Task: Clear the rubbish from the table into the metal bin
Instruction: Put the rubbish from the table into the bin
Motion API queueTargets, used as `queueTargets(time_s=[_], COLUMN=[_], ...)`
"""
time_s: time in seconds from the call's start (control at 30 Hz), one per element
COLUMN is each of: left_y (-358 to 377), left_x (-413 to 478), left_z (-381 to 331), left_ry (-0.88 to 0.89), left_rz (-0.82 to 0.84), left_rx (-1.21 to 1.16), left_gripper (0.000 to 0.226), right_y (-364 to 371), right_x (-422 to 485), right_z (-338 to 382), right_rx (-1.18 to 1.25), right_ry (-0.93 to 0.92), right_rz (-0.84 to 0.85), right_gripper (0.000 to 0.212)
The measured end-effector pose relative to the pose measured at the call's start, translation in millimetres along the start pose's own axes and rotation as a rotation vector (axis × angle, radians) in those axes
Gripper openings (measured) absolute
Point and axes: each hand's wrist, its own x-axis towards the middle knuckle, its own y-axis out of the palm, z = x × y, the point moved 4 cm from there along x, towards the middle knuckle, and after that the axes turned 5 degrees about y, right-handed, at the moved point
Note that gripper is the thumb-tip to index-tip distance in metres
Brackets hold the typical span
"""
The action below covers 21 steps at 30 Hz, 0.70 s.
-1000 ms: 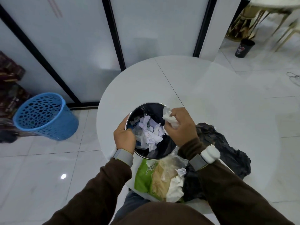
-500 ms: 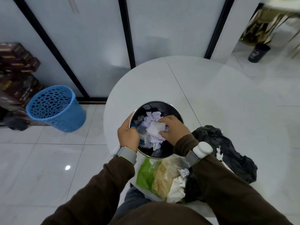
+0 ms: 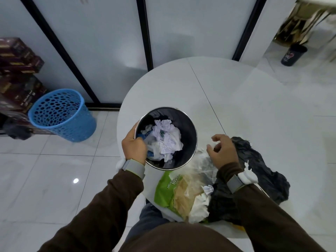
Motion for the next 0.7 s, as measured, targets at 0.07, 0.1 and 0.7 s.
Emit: queueTargets(time_s=[0.07, 0.1, 0.7], left_y=[-1, -3, -18], left_x=[3, 3, 10], left_z=[1, 0, -7], left_ry=[-0.015, -0.018, -0.043], left_rz=[0.002, -0.001, -0.039], left_rx=[-0.009, -0.012, -0.002], left_gripper=[0.066, 0.066, 0.065], right_y=[25, 38, 92], right_x=[-5, -10, -6], right_z=[-29, -39, -69], right_rx=[-0.174, -0.291, -0.680], right_ry=[0.175, 0.229, 0.176], right_rz=[0.256, 0.396, 0.607], right_gripper=[0.063, 0.081, 0.051])
